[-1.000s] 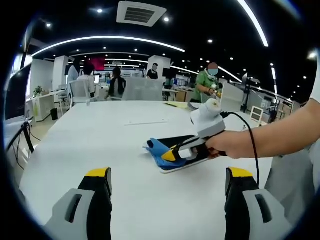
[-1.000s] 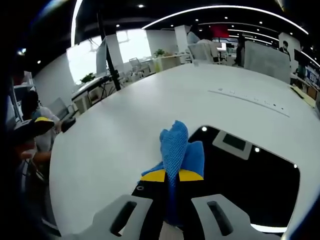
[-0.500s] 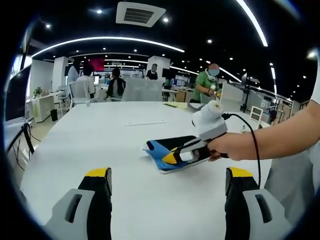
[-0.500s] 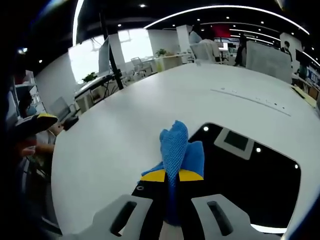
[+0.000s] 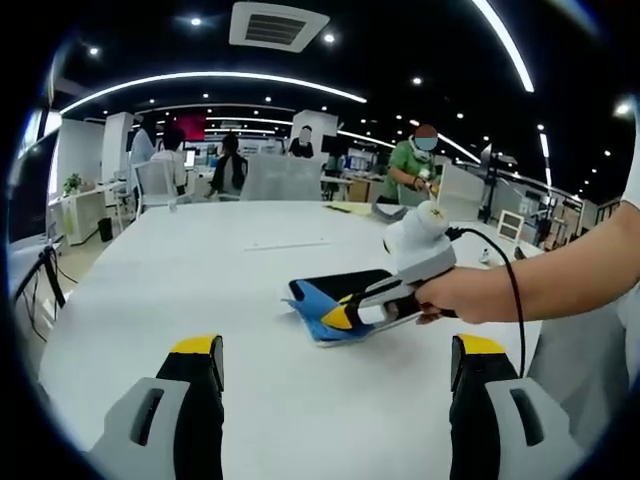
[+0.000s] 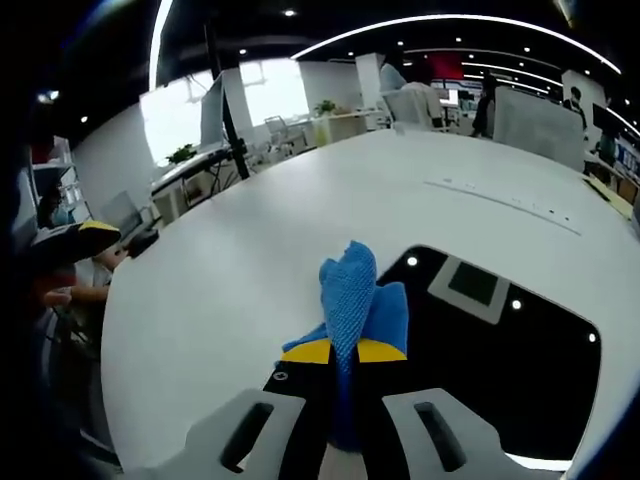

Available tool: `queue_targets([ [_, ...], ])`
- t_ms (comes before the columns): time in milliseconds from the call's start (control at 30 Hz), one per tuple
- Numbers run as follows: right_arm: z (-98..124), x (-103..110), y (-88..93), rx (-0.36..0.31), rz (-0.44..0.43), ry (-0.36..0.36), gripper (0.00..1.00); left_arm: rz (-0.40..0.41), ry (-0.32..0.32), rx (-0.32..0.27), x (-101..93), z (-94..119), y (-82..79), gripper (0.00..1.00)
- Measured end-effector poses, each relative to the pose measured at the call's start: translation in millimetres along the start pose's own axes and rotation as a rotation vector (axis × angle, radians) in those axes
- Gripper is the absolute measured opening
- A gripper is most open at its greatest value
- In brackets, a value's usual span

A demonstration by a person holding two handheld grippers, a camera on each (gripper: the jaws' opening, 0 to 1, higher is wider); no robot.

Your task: Wipe the mirror surface with the cleaning cloth until all visible marks leave the cleaned area.

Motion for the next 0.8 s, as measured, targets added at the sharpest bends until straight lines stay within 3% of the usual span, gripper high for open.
queue_targets([
  [800, 11, -2, 5.0, 0.001, -0.015, -0.003, 0.02, -0.011, 0.013, -0.004, -2.6, -3, -3.6, 0.95],
])
Point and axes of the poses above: the point that each gripper's makers call its tool centre point, and the gripper's own axes: z roughly backward along the fingers, x roughly to its left, y roughly out of its underside, the point moved 10 cm from there along z, roughly backward along the fingers, and after that the axes turned 8 degrees about -x, right-handed, at the moved point
